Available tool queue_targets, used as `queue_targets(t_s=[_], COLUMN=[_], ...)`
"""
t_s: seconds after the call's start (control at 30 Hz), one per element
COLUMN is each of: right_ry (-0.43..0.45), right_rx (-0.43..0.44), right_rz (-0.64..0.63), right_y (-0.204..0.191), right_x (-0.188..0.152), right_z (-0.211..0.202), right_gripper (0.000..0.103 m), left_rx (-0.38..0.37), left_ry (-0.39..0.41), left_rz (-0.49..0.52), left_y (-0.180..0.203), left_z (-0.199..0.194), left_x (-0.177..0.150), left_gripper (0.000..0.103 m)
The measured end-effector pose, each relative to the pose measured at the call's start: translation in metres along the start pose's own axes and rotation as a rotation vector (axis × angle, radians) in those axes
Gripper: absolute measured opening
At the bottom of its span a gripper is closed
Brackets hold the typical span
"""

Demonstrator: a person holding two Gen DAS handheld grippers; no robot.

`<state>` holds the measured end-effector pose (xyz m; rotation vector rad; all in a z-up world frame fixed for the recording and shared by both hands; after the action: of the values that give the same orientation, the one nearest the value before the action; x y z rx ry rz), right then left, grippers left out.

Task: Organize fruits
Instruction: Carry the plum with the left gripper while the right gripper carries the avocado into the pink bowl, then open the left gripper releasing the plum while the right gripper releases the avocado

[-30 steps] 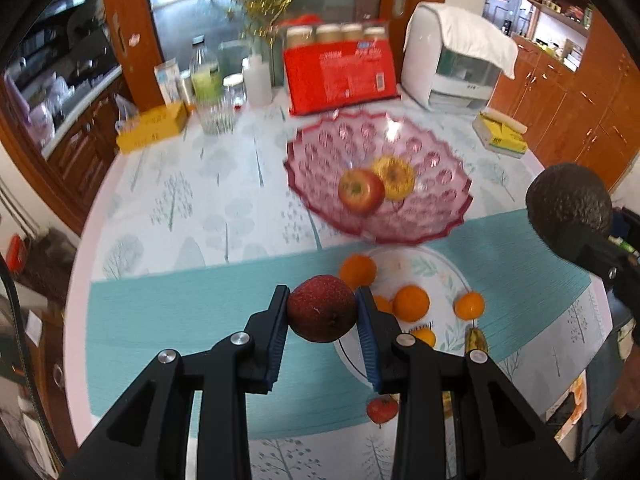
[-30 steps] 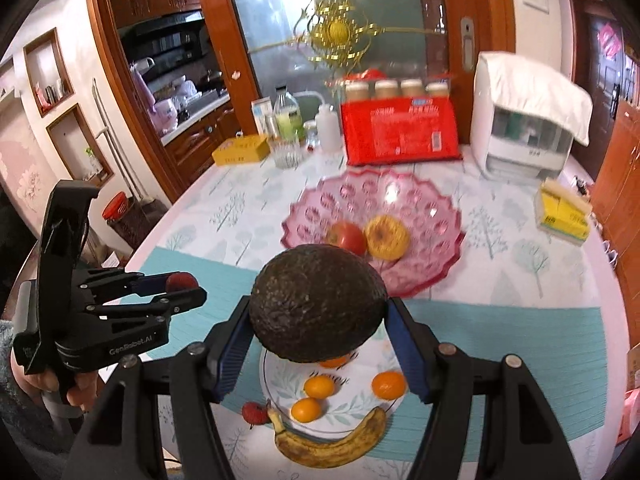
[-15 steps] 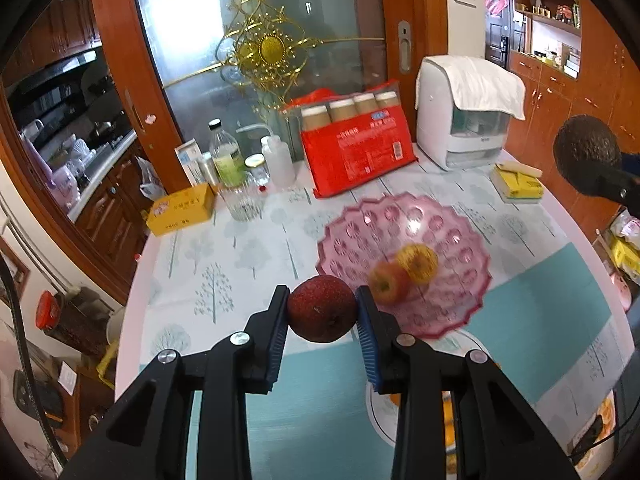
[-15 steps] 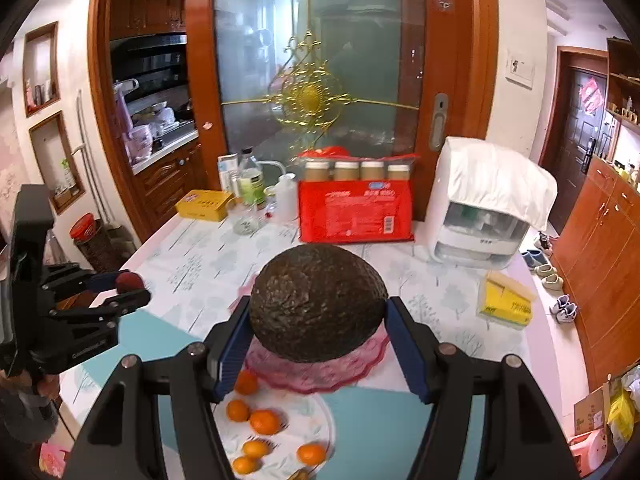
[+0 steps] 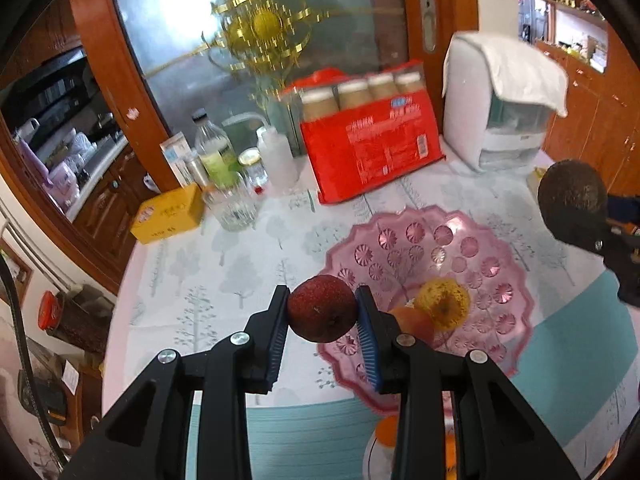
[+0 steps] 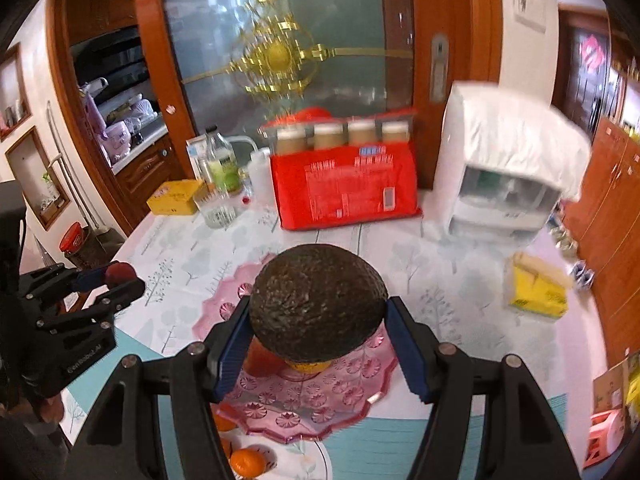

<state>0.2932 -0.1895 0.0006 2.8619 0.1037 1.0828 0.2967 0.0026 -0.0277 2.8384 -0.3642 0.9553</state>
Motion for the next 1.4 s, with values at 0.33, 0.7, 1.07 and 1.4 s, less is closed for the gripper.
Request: queue_targets(t_s=[0.33, 0.7, 1.07, 1.4], right_ry=[-0.129, -0.185, -0.143, -0.141], right_rx=[0.006, 0.023, 0.045, 0.099], right_rz=[-0.01, -0.051, -0.085, -0.065], right_y=[-0.01, -0.027, -0.037, -0.043], right_x=[-0.023, -0.035, -0.03, -0.029], right_z=[0.1, 0.157, 0.163, 0.149], right_gripper=[0.066, 0.066, 0.062, 0.064], left_rx=[-0.006, -0.009, -0.028, 0.001], left_ry=[-0.118, -0.182, -0.174, -0.118], left_rz=[-0.065, -0.101, -0.098, -0.072], left_y=[0.006, 0.0, 0.001, 0.007], left_z=[0.107, 0.16, 0.169, 0.147], left_x=[-0.016, -0.029, -0.031, -0.027], left_gripper=[0.031, 0.031, 0.037, 0.089])
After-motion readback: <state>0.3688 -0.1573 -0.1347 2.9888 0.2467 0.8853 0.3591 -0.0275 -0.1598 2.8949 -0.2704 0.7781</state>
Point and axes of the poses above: each gripper's, at about its wrist camera, not at the fingertips, and z roughly the way its jaws point, y to its right, x to its top, the point moved 2 cm from there along z, roughly the way its jaws point, and after that the axes turned 14 degrees about -x, right-handed, at the moved point
